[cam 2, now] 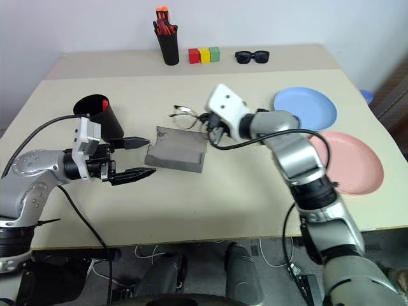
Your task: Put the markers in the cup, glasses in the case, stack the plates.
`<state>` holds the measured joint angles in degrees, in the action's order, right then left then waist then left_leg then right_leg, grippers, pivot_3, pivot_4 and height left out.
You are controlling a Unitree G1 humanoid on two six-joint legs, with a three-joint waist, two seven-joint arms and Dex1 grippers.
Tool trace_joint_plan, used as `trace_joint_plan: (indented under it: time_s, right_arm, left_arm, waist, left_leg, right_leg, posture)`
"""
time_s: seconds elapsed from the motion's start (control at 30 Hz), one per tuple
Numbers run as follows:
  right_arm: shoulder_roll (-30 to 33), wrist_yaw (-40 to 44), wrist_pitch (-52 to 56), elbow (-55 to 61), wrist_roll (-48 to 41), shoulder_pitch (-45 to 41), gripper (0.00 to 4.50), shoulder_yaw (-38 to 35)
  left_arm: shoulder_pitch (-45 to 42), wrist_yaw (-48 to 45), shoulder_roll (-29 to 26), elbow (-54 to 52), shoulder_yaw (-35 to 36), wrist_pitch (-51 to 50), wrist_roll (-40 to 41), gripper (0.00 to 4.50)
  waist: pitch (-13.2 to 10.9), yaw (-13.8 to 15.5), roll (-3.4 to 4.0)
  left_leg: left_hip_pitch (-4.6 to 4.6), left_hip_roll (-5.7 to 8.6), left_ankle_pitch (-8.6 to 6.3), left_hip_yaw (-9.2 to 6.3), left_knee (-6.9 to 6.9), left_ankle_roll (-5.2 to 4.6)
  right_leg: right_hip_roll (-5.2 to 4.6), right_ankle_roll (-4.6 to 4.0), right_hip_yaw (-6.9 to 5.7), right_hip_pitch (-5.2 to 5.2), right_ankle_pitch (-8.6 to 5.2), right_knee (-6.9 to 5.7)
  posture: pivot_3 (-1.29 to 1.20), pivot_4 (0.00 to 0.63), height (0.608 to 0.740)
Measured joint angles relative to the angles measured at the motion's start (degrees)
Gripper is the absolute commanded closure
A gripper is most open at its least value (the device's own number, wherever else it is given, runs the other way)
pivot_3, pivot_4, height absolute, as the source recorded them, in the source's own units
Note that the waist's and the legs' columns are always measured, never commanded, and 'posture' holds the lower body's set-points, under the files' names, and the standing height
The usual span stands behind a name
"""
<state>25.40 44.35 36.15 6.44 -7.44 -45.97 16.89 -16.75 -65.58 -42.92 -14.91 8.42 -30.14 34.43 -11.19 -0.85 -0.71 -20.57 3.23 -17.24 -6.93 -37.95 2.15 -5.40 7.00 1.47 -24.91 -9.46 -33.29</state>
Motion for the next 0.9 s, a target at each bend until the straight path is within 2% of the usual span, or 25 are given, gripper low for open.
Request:
trace_joint_plan:
  time_s: [0.27, 0.47, 0.7, 0.9]
  right_arm:
    - [-6.1, -0.7, -2.7, -8.5, 2.0, -1.6, 4.46, 2.9]
    - [-9.4, -2.0, -1.8, -10.0, 3.0, -1.0, 4.46, 4.9]
    - [-12.0, -4.2, 0.0, -11.2, 4.2, 0.2, 4.46, 5.4]
    - [-11.9, -4.5, 1.8, -11.3, 6.1, 1.7, 4.46, 7.7]
  left_arm:
    - [1.3, 2.4, -1.8, -3.5, 1.8, -2.3, 2.6, 0.00]
    - [3.3, 3.1, -1.8, -3.7, 1.8, -2.0, 3.1, 0.00]
    - [3.8, 2.9, -1.8, -3.6, 1.9, -0.6, 3.1, 0.00]
    - [5.1, 2.2, -2.0, -3.5, 1.9, 0.6, 2.6, 0.00]
  waist:
    - [0.0, -0.3, 0.01]
    - [0.0, -0.4, 0.02]
    - [0.0, -0.4, 0.02]
    - [0.0, -0.4, 0.03]
  left_leg:
    - [0.03, 0.00, 0.00, 0.01, 0.03, 0.01]
    - [-0.04, 0.00, 0.01, 0.02, 0.07, 0.02]
    - [-0.04, 0.00, 0.02, 0.02, 0.07, 0.04]
    - [-0.04, 0.00, 0.02, 0.02, 0.08, 0.04]
  right_leg:
    - [0.01, -0.02, 0.00, -0.03, 0.00, -0.04]
    - [0.02, -0.05, 0.01, -0.21, 0.02, -0.15]
    - [0.03, -0.06, 0.01, -0.22, 0.03, -0.16]
    - [0.03, -0.06, 0.01, -0.22, 0.03, -0.17]
  posture:
    - [0.00, 0.150, 0.740]
    - [0.00, 0.150, 0.740]
    - [0.00, 0.150, 0.740]
    - [0.00, 0.150, 0.740]
